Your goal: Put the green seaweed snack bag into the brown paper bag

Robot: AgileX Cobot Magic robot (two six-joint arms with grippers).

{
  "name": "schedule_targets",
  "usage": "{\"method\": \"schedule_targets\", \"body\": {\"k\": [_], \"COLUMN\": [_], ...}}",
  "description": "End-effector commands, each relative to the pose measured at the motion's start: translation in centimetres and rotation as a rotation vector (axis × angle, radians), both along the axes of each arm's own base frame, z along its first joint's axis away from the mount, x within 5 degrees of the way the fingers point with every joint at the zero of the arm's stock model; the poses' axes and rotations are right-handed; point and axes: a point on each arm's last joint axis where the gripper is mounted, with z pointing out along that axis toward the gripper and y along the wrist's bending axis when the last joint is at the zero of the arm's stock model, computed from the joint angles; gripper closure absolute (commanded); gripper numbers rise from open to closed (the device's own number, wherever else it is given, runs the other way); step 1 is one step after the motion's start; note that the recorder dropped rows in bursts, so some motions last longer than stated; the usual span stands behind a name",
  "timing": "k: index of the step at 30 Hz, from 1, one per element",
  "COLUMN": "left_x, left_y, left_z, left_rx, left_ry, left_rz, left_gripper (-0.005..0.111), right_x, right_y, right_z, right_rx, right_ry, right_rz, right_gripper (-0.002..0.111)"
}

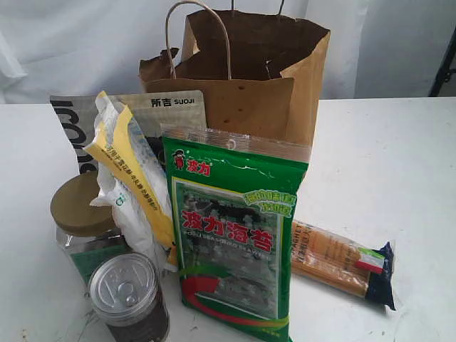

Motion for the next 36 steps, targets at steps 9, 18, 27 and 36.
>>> {"method": "schedule_targets", "body": {"k": [9,18,27,36], "left_x": [0.0,0.0,0.0,0.0], "left_y": [0.0,0.0,0.0,0.0], "left_z": [-0.1,-0.1,-0.1,-0.1], "left_rx": [-0.002,-0.002,-0.002,-0.002], "left_ry": [-0.009,-0.009,-0.009,-0.009], "left_rz": [-0.005,-0.005,-0.005,-0.005], "left_gripper": [0.106,0.106,0.106,0.106], "right_x": [0.0,0.3,0.3,0.1], "right_y": [0.0,-0.1,-0.2,-0.3], "right_z": [0.0,1.7,2.3,3.9], "right_rx": [0.006,-0.008,-0.014,-0.011], "right_ry": [-0.011,-0.197,-0.265,-0.443], "right_rz": [-0.006,-0.018,-0.023,-0.035], "right_gripper": [0.108,0.108,0.108,0.108]}}
